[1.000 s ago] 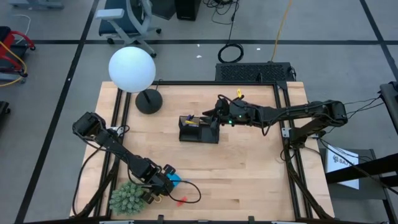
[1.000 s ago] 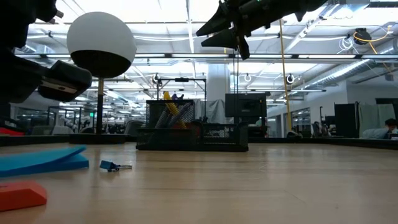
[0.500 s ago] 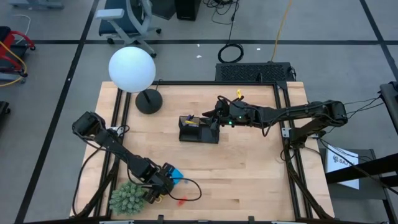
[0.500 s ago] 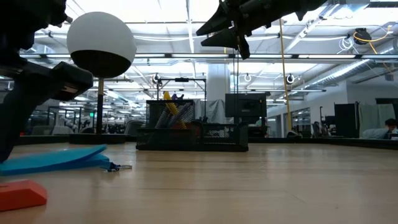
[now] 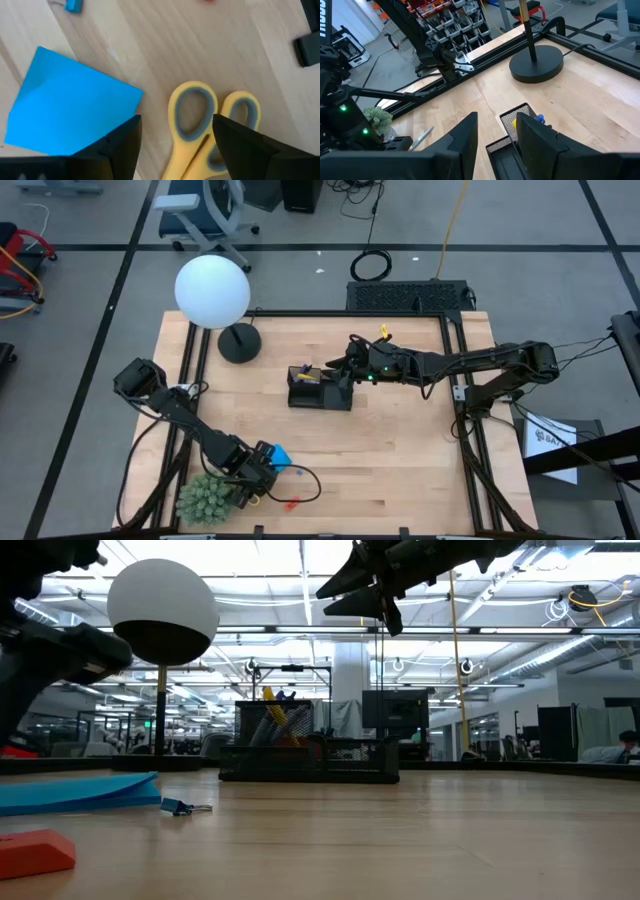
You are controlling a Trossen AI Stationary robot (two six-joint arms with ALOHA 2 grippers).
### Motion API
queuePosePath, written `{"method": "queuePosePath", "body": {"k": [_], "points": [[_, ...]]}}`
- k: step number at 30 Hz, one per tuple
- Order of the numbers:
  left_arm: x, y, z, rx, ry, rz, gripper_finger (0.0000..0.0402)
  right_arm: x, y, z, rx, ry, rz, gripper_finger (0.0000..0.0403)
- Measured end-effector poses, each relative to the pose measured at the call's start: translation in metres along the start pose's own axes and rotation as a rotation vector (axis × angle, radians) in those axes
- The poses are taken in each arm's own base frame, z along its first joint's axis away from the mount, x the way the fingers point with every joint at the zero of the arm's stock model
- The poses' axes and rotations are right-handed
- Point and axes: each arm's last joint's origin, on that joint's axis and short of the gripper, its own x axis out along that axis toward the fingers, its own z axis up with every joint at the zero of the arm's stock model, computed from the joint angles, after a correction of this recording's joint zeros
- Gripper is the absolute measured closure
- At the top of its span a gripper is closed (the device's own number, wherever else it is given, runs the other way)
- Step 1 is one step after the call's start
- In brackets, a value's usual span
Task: Pick and place office supplies into organizer
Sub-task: Put the yellow scissors into the black desk organizer
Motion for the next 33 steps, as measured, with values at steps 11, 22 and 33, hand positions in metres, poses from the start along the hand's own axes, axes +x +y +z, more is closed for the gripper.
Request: {"method": "queuePosePath", "body": {"k": [11,22,33], "points": [[0.0003,-0.0041,0.0013,0.034,-0.02,-0.011,0.0187,0.0,-0.0003,-0.0002,-0.003,0.002,-0.003,0.0277],[0.0001,-0.005,0.0075,0.072,-0.084,-0.021,0.023,0.0001,-0.002,-0.0037,-0.009,0.037,-0.021,0.0277],[0.001,-0.0037,0.0058,0.089,-0.08,0.029,0.0245,0.0001,-0.0021,-0.0038,-0.085,0.038,-0.022,0.0277]]}}
